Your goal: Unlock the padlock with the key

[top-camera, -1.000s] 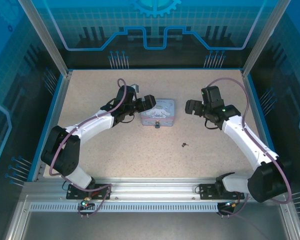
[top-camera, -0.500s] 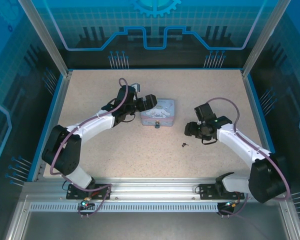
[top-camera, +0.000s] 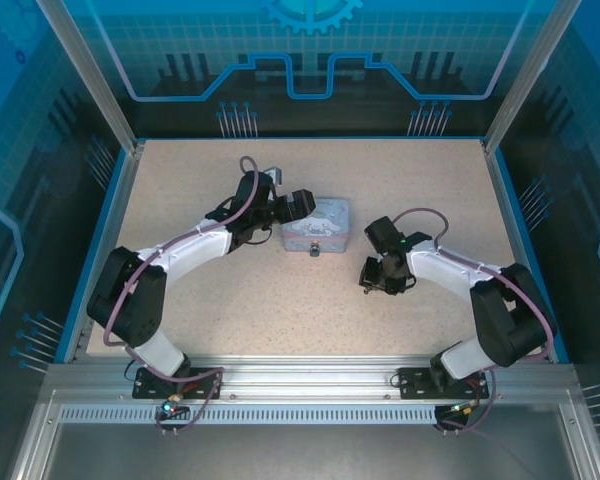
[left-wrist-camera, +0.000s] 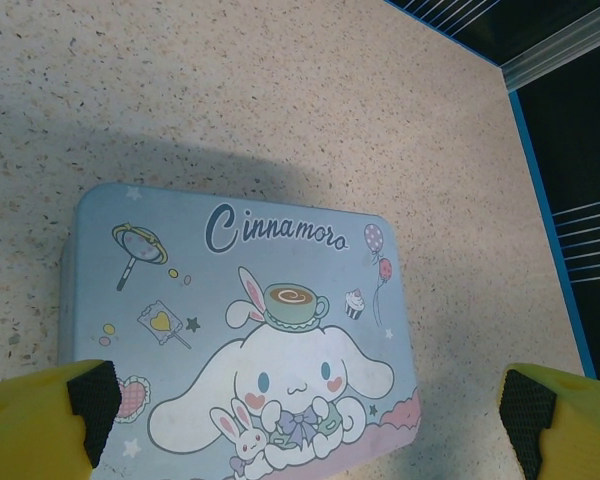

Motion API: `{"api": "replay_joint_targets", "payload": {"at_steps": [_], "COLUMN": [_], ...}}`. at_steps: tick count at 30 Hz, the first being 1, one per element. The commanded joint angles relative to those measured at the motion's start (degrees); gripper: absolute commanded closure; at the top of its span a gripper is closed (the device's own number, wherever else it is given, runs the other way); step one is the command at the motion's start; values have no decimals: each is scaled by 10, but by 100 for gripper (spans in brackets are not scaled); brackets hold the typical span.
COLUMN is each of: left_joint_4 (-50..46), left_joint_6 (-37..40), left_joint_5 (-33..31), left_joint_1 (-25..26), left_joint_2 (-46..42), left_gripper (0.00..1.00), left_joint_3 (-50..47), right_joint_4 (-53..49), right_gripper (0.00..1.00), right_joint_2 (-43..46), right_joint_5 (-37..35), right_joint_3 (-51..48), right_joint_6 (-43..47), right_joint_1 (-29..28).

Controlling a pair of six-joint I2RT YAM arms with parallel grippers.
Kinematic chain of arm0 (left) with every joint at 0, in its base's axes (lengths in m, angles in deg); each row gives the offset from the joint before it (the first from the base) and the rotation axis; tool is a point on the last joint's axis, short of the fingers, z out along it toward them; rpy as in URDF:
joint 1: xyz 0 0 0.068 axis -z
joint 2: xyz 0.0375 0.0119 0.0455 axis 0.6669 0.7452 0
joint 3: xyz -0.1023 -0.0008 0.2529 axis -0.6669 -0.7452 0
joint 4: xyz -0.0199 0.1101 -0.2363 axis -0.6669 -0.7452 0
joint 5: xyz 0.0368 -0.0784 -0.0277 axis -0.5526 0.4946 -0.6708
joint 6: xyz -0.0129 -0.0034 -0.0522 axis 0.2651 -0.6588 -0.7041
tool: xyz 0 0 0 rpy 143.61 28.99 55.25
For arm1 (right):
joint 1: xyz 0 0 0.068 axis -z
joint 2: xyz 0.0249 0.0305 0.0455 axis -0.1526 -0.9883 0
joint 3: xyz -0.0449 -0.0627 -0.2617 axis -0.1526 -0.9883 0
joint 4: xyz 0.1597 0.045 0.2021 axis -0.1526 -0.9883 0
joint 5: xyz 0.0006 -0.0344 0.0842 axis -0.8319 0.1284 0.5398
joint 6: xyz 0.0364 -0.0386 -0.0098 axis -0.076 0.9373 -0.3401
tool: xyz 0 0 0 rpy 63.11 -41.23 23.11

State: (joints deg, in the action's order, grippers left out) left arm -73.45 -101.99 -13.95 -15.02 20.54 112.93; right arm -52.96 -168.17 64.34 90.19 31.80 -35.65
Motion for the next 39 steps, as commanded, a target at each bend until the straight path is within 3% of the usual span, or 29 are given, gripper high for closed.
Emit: {"api": "replay_joint_targets", "payload": {"at_steps": [1, 15, 30, 39], "left_joint_4": [9, 16, 24, 27], "left_joint_6": [16, 17, 23, 24], "left_joint_5": [13, 19, 24, 27], "left_joint_1": [4, 4, 4, 3], "left_joint_2": [10, 11, 14, 20], "left_gripper": [1, 1, 1, 1], "left_joint_3": [20, 17, 15, 17], "right_joint_4": [-11, -19, -6, -1], "right_gripper": [61, 72, 74, 84], "right_joint_2": [-8, -6, -34, -44], "right_joint_5": [2, -15, -9, -13], "right_joint_3": [7, 7, 4, 4], "right_joint_6": [-38, -68, -78, -79], "right_joint_1": [-16, -30, -37, -39]}}
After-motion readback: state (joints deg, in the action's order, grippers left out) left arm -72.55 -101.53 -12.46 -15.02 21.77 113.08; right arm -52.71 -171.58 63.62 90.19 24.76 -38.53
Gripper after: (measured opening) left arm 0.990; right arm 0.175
